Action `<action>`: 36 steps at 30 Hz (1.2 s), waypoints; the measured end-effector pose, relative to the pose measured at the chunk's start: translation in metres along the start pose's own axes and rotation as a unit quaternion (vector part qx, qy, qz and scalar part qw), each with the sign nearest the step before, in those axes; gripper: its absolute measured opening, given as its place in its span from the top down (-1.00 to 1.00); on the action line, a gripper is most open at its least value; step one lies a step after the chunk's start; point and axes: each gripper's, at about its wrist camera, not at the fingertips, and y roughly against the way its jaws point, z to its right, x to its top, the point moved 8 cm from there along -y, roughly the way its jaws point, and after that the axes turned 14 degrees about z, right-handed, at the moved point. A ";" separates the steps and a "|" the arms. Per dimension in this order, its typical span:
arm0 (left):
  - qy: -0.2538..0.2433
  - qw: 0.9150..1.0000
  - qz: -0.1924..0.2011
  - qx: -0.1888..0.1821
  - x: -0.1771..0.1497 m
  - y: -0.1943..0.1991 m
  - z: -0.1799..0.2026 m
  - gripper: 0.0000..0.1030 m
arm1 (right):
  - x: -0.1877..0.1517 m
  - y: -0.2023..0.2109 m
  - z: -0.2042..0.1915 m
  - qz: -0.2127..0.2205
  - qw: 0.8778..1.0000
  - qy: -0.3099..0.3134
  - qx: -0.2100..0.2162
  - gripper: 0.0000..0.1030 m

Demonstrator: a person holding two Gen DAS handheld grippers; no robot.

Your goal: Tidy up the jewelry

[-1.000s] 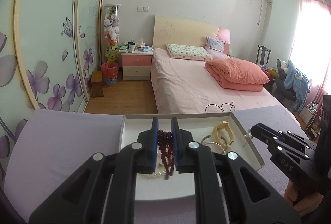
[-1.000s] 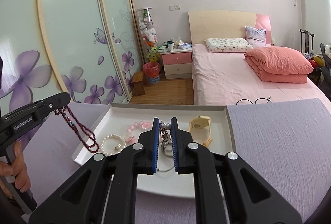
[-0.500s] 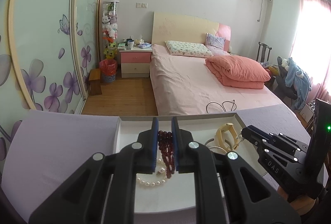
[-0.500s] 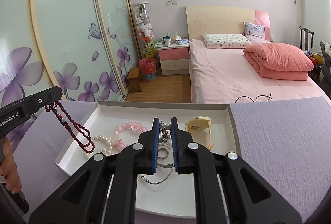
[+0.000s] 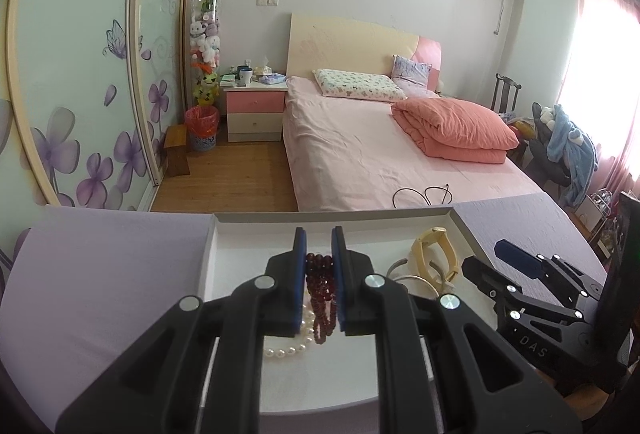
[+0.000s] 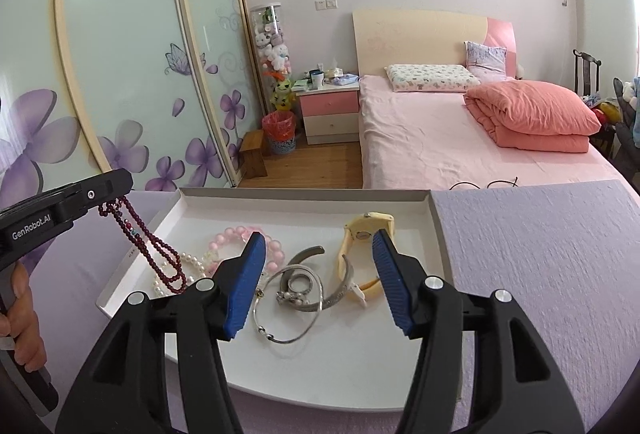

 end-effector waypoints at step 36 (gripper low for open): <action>0.011 0.998 0.026 0.052 -0.055 0.095 -0.058 -0.96 | -0.021 0.071 -0.026 0.024 0.999 0.003 -0.023 -0.97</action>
